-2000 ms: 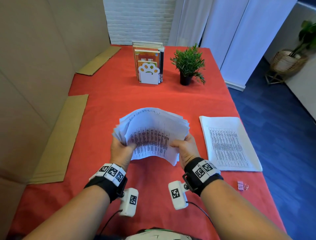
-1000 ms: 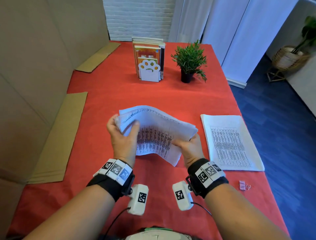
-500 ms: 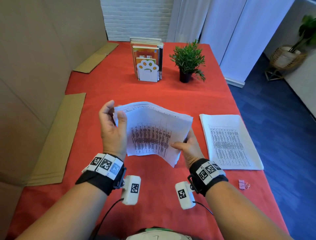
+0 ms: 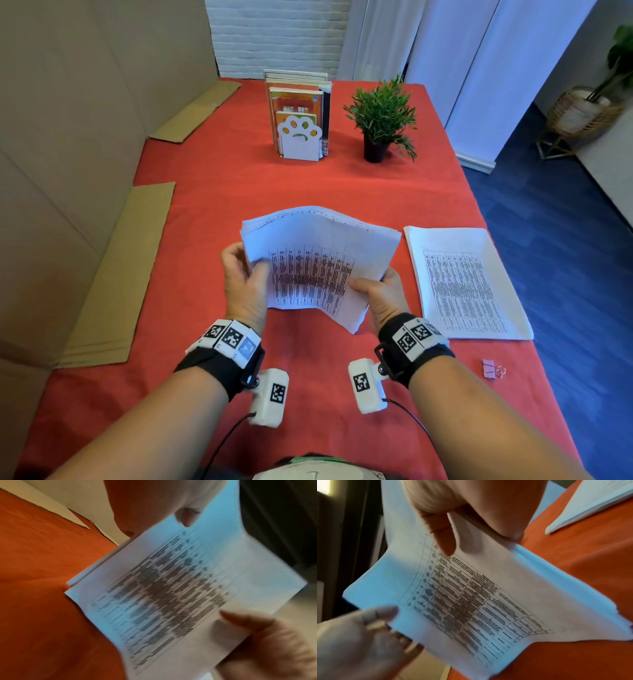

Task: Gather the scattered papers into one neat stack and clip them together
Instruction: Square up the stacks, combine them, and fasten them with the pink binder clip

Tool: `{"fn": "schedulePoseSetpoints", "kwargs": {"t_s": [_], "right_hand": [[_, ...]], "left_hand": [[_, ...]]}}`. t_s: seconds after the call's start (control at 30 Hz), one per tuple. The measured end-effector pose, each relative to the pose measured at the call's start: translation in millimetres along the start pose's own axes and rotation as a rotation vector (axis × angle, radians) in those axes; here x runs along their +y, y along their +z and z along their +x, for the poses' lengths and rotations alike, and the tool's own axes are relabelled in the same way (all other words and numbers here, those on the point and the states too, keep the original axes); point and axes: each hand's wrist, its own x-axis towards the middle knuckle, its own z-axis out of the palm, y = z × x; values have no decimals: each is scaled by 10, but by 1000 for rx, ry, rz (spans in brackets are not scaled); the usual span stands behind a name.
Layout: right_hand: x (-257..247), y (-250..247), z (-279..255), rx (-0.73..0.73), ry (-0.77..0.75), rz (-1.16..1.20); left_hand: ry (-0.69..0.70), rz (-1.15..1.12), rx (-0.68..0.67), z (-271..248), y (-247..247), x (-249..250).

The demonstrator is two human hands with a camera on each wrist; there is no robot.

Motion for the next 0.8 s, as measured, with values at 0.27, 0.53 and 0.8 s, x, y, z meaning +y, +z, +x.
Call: {"fn": "schedulePoseSetpoints", "kwargs": {"t_s": [0.27, 0.53, 0.8], "right_hand": [[72, -83, -63, -97, -20, -44], [61, -87, -4, -11, -59, 16], [-133, -90, -5, -112, -51, 106]], "left_hand": [[123, -5, 165, 204, 200, 417], [238, 147, -103, 142, 32, 241], [-134, 252, -255, 78, -142, -50]]}}
